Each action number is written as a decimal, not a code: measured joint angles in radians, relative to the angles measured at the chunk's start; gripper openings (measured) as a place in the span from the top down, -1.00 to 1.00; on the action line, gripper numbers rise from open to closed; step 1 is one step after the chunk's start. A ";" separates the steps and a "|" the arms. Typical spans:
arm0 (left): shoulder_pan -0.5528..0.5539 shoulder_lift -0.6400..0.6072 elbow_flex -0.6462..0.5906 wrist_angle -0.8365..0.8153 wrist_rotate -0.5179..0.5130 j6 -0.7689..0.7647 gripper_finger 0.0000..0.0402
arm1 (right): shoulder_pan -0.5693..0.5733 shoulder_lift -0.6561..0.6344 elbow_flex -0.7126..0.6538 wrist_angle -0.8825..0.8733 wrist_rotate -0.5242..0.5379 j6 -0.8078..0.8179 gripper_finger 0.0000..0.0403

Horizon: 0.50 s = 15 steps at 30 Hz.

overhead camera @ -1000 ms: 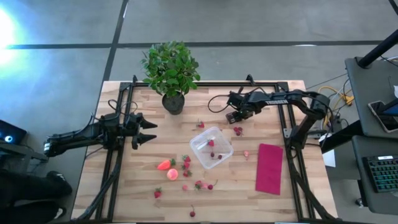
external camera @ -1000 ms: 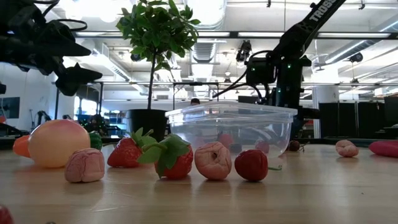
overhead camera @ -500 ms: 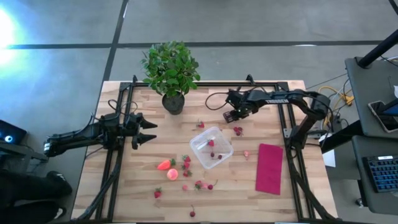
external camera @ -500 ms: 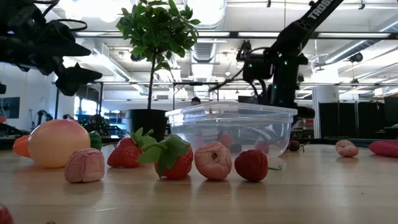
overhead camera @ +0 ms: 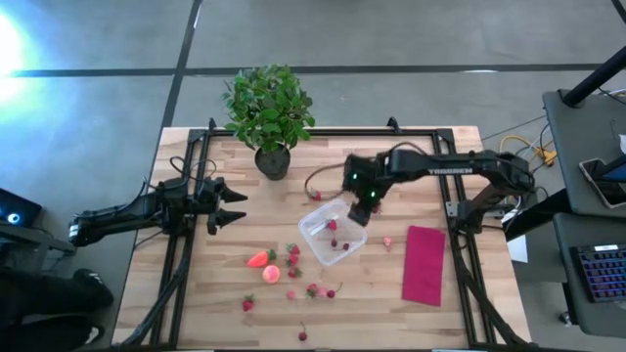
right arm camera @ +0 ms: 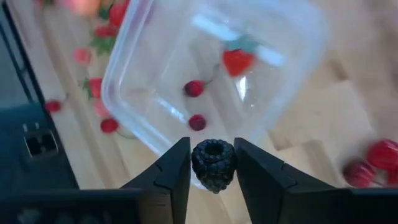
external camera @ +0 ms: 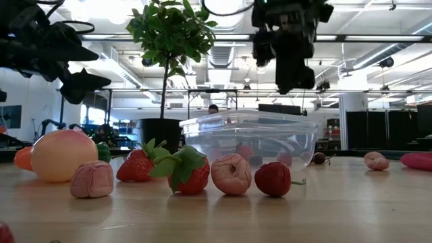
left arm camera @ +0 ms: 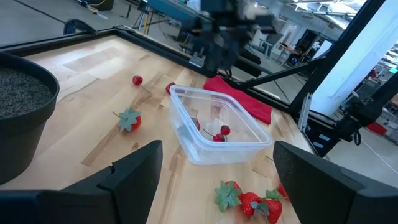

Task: Pick and placing Produce into tupperware
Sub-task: Put the blackberry into the transparent bin, then put the pink peach into the transparent bin

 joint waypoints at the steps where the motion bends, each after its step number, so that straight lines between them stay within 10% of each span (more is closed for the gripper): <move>1: 0.000 0.000 0.000 0.000 0.000 0.000 -0.46 | 0.020 0.011 0.003 0.002 0.005 -0.005 0.41; 15: 0.000 0.000 0.000 0.000 0.000 0.000 -0.46 | 0.120 0.078 0.044 -0.064 0.299 0.215 -0.03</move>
